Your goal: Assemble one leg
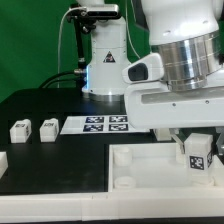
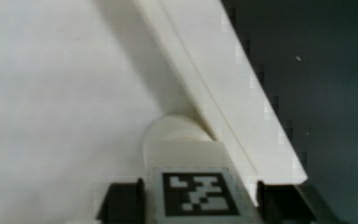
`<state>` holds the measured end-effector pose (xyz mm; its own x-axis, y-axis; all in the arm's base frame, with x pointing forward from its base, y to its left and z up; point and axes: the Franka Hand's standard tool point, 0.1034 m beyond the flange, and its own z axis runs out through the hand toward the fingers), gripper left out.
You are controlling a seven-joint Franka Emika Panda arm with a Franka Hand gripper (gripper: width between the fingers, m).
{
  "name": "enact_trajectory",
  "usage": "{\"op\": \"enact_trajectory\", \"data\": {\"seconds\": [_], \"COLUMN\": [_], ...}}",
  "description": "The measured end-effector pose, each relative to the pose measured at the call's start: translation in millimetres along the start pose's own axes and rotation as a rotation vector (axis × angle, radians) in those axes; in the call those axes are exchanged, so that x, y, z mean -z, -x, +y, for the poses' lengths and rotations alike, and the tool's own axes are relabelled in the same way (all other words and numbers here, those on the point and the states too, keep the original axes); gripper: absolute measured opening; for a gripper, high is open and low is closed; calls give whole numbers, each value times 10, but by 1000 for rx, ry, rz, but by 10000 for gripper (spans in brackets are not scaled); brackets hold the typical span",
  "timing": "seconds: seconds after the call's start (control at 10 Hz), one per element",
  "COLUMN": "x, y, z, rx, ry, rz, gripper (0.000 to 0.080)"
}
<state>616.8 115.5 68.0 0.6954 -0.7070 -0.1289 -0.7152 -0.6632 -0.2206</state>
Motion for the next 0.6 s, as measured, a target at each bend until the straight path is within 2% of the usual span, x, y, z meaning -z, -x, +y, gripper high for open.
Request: {"op": "enact_trajectory", "data": {"seconds": [0.1,0.2,0.3,0.5,0.6], "x": [-6,-7,-10,-15,-15], "y": [-2,0,10,27,28], "z": [12,8,-1,-10,-11], "rx": [-158,-274,-411,-435,-407], "ry": [-23,-30,-35,-34,-34], "rz": [-21,-29,-39,-40,-39], "gripper": [303,298,298,298,399]}}
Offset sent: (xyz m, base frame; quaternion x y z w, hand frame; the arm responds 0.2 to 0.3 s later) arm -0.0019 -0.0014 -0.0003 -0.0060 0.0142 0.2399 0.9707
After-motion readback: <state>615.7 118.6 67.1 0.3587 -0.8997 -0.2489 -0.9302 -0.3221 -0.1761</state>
